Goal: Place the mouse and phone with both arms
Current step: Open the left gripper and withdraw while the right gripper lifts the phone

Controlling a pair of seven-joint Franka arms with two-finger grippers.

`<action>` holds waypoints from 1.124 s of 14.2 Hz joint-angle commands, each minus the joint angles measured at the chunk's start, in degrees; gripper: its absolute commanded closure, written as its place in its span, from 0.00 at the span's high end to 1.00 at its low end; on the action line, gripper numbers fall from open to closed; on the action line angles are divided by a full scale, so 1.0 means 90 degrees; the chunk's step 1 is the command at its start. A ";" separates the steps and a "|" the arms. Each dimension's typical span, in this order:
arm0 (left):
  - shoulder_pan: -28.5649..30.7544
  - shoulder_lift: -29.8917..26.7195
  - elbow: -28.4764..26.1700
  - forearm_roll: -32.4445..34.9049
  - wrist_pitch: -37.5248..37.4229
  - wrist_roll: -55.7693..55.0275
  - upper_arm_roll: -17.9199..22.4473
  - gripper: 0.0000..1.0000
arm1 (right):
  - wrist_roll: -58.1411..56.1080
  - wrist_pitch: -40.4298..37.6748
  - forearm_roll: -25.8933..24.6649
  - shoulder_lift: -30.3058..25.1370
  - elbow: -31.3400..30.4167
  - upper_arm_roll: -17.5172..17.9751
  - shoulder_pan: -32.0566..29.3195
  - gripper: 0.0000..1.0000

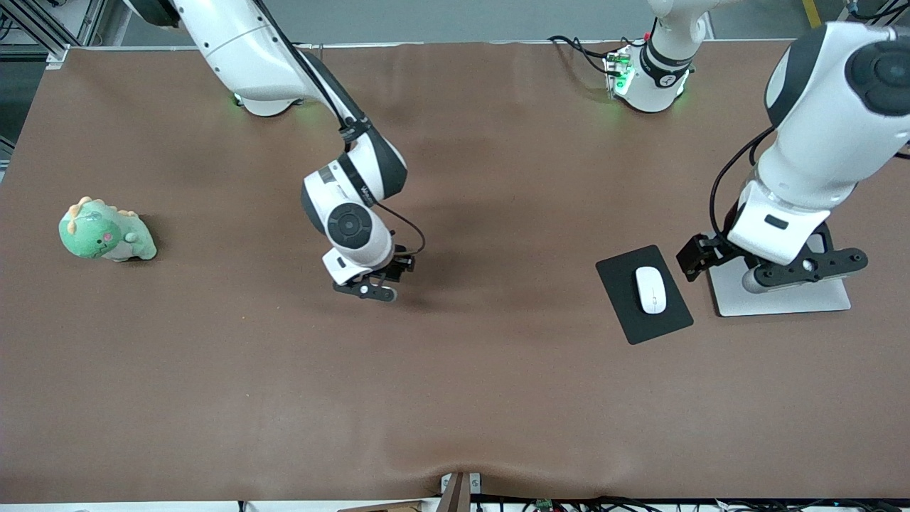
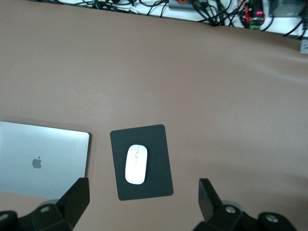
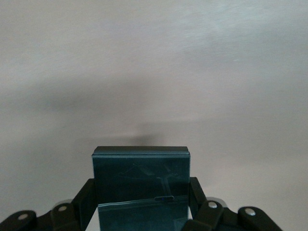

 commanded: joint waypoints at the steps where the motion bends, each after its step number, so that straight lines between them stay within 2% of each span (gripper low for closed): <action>1: 0.0090 -0.0502 0.0007 -0.0290 -0.0304 0.0108 -0.0061 1.00 | -0.0003 0.0032 -0.0124 -0.0604 -0.0686 0.0098 -0.0282 0.00; 5: 0.0090 -0.0581 0.0368 -0.0604 -0.0772 0.0196 -0.0032 1.00 | -0.1076 0.0071 -0.0124 -0.1248 -0.1477 0.0098 -0.0947 0.00; 7: 0.0090 -0.0678 0.0378 -0.0623 -0.0977 0.0216 -0.0042 1.00 | -0.1389 0.0071 -0.0124 -0.1502 -0.1790 0.0098 -0.1181 0.00; 14: 0.0402 -0.1235 0.0388 -0.1443 -0.1504 0.0537 -0.0022 1.00 | -0.2189 0.0158 -0.0154 -0.2362 -0.2747 0.0088 -0.1952 0.00; 15: 0.0403 -0.1312 0.0417 -0.1530 -0.1631 0.0722 0.0026 1.00 | -0.2462 0.0275 -0.0154 -0.2479 -0.2932 0.0088 -0.2137 0.00; 16: 0.0287 -0.1458 0.0417 -0.1580 -0.1729 0.0966 0.0336 1.00 | -0.2764 0.0450 -0.0154 -0.2567 -0.3118 0.0088 -0.2342 0.00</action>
